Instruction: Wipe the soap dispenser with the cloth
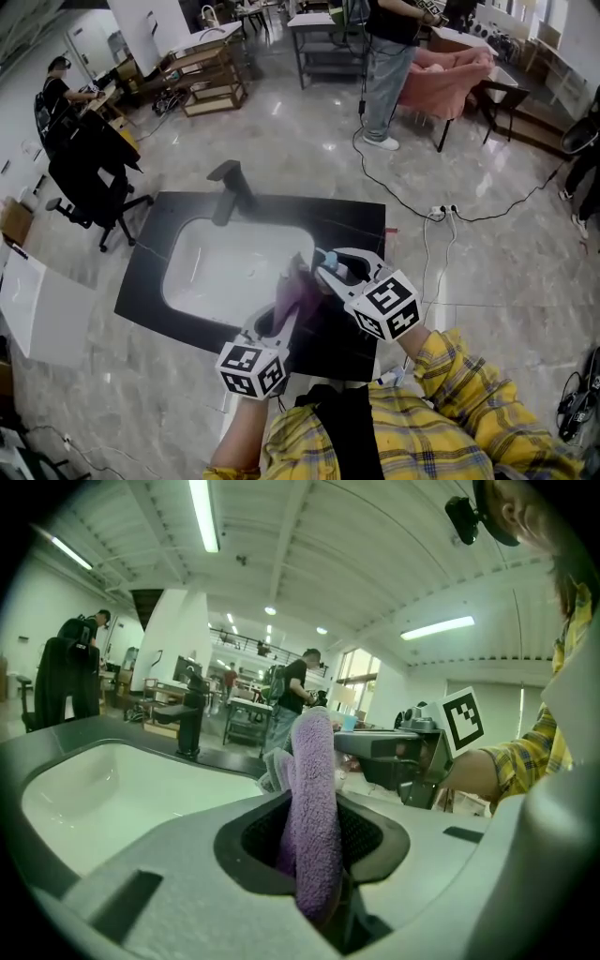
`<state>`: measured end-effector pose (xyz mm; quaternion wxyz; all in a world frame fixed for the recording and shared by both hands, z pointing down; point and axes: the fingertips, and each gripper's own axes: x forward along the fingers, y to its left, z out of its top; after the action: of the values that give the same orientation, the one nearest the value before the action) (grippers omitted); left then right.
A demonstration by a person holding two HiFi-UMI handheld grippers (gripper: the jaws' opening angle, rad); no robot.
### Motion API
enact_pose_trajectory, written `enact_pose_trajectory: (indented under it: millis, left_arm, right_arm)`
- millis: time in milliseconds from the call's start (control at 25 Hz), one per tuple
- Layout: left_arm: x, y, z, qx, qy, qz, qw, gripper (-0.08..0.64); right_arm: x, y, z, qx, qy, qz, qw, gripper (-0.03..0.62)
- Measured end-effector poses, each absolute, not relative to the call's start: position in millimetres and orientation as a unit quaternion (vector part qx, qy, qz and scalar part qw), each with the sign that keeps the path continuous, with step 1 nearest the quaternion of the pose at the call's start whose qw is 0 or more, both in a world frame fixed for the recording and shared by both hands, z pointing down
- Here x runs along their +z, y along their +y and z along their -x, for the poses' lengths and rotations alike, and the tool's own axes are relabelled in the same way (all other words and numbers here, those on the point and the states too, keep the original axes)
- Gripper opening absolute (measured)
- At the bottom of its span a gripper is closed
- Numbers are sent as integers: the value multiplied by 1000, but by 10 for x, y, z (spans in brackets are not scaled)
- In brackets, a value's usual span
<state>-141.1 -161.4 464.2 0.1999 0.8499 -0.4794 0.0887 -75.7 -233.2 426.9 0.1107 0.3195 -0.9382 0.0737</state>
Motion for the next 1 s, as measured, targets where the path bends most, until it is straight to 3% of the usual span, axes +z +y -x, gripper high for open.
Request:
enact_pose_trajectory:
  millis: [480, 1000]
  left_arm:
    - [4532, -1597, 1342, 75, -472, -859, 185, 80]
    - [4330, -1579, 1123, 66, -426, -894, 123, 80]
  right_arm:
    - [4252, -2396, 685, 93, -879, -463, 66, 121]
    - [3925, -2228, 369, 104, -908, -404, -32, 138]
